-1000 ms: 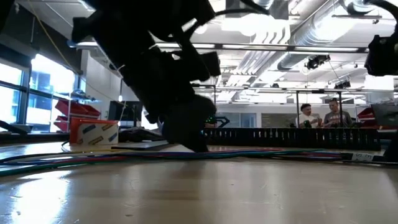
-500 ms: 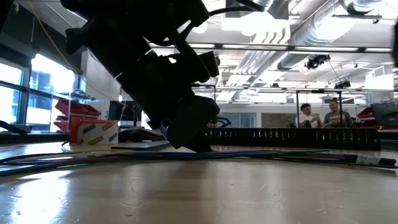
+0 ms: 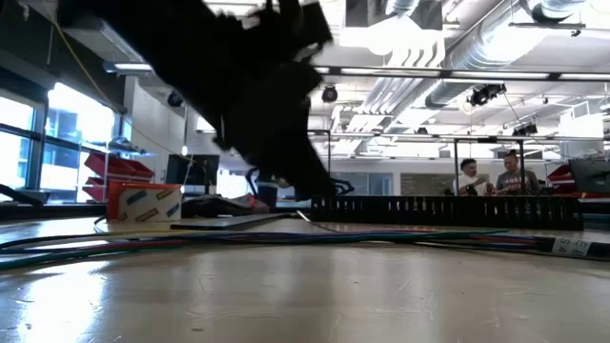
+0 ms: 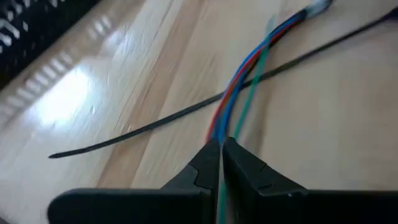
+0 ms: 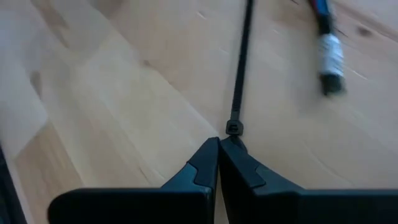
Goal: Ziptie cables
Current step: Wrap the black zip tie on the cables
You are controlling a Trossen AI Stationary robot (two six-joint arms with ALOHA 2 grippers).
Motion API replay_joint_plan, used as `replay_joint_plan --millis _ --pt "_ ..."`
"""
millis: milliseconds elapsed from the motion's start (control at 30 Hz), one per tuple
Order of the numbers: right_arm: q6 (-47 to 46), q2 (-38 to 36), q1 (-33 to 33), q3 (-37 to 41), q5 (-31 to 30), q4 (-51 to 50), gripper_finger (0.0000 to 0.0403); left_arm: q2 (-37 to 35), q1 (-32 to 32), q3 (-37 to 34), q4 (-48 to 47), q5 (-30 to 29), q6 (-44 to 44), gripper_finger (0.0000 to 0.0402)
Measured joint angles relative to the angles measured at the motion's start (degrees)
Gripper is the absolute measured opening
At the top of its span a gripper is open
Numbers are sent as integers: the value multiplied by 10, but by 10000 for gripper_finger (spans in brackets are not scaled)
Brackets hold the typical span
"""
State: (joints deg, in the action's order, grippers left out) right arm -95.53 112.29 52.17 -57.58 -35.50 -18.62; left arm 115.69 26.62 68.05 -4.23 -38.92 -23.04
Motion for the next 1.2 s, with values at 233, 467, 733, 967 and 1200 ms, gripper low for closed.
replay_joint_plan --millis 233,467,733,967,1200 --pt "96 8 -20 -18 -22 53 0 -39 33 0 -3 -7 24 5" --pt "236 7 -28 -19 -87 135 0 -41 73 0 -12 -15 46 5" --pt "297 -25 -28 -19 -107 128 12 -43 114 -16 -9 -103 -15 13" --pt "414 -65 -39 -20 -120 134 80 -103 133 -74 51 -135 -10 79" --pt "617 -78 -82 -20 -93 123 140 -128 134 -102 124 -142 63 132"
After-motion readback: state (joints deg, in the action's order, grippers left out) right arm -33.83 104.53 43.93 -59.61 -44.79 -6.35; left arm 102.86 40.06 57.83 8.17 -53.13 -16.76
